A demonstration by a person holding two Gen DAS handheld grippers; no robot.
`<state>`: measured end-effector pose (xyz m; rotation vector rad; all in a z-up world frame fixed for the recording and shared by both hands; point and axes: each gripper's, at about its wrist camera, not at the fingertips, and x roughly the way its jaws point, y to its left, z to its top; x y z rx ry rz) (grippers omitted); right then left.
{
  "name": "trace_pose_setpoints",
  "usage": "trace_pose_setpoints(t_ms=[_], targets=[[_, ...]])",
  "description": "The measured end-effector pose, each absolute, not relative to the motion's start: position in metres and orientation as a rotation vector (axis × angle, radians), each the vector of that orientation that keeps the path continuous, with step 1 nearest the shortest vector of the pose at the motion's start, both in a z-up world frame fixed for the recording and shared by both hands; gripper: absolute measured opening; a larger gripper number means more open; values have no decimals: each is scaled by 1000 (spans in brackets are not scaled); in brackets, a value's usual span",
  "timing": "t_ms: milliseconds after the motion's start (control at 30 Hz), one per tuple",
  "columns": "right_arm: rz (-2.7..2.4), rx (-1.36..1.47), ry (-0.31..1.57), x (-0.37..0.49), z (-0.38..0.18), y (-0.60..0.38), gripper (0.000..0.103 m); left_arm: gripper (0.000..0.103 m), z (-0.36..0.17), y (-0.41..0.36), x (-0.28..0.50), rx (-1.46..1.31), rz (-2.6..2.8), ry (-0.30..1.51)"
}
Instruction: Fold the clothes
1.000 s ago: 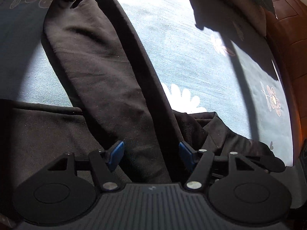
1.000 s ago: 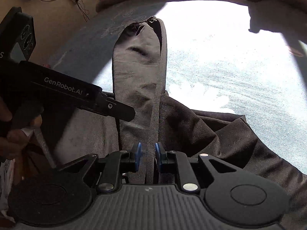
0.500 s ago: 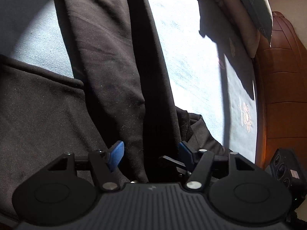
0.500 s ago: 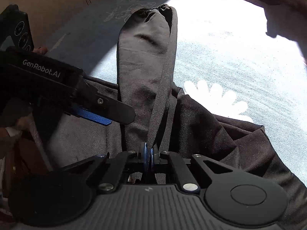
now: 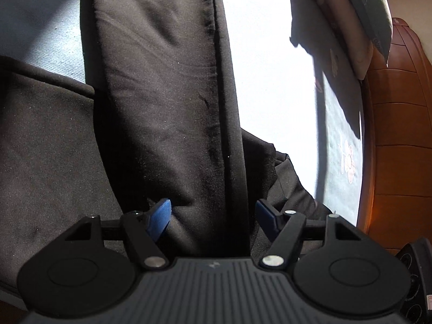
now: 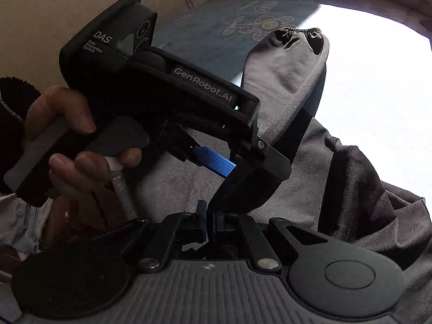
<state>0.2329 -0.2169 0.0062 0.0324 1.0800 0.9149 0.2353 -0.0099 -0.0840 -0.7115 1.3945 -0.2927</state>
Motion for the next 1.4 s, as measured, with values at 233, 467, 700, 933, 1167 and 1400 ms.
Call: trace_pose_setpoints(t_ms=[233, 467, 700, 933, 1167, 1400], targets=[[910, 91, 1059, 233, 17, -226, 5, 70, -113, 4, 243, -847, -266, 1450], [940, 111, 1054, 226, 25, -230, 5, 70, -119, 3, 259, -927, -295, 1370], [957, 78, 1057, 220, 29, -229, 11, 10, -117, 2, 281, -868, -259, 1306], [929, 103, 1069, 220, 33, -245, 23, 6, -78, 2, 261, -662, -197, 1239], [832, 131, 1066, 221, 40, -275, 29, 6, -27, 6, 251, -509, -181, 1128], [674, 146, 1067, 236, 38, -317, 29, 6, -5, 7, 231, -401, -138, 1061]])
